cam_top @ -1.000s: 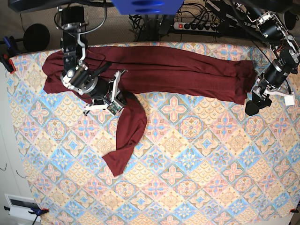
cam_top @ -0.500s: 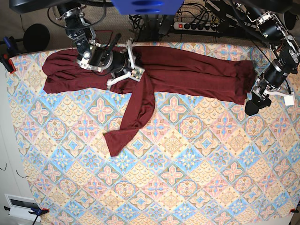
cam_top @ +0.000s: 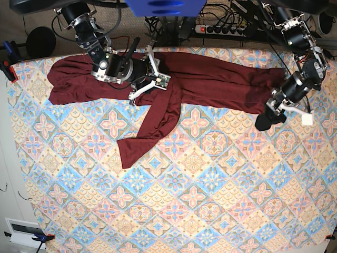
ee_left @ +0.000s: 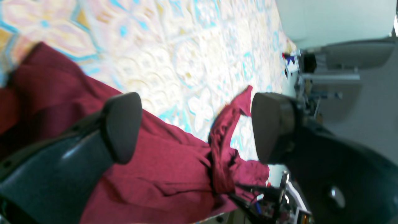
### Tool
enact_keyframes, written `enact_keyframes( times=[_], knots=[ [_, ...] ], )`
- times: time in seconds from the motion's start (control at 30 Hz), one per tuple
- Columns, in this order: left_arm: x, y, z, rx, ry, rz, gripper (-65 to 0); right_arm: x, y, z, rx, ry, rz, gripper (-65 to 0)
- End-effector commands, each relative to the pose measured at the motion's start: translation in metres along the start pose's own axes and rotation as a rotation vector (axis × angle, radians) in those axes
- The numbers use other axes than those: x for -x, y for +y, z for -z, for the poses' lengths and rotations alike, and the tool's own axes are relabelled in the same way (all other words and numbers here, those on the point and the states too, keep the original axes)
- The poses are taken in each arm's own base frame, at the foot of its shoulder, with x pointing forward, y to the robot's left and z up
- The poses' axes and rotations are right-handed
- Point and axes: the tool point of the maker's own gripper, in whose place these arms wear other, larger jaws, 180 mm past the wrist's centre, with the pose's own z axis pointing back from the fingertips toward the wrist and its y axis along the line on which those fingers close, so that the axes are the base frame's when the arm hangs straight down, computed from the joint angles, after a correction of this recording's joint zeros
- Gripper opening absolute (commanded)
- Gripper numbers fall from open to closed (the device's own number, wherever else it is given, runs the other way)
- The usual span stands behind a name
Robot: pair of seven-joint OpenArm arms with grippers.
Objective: Layout the t-shirt on the table in an organized manner, then fold the t-shirt properly
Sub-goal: 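Move the left gripper to the sleeve cuff and grasp it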
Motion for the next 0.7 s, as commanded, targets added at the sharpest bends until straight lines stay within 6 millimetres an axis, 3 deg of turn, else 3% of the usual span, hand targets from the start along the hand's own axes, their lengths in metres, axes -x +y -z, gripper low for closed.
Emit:
enact_keyframes(
  times=[0.0,0.07,0.27,0.43,0.67],
  knots=[
    [-0.013,-0.021,0.004,0.054,-0.027,0.046,-10.1,-0.009,-0.007,-0.005,0.019,-0.035,-0.006,-45.1],
    [-0.010,-0.029,0.017,0.052,-0.001,0.089,-10.1,-0.008,-0.007,-0.006,0.021,-0.032,-0.008,-42.2],
    [0.003,-0.067,0.058,0.084,0.054,0.194,-10.0,0.008,-0.013,-0.012,0.030,0.007,-0.026,-41.8],
    [0.034,-0.099,0.102,0.088,0.159,0.317,-10.0,0.023,-0.053,-0.031,0.151,0.023,0.039,-41.8],
    [0.086,-0.137,0.162,0.050,0.314,0.535,-10.4,0.035,-0.086,-0.052,0.259,0.030,0.096,-41.8]
  ],
)
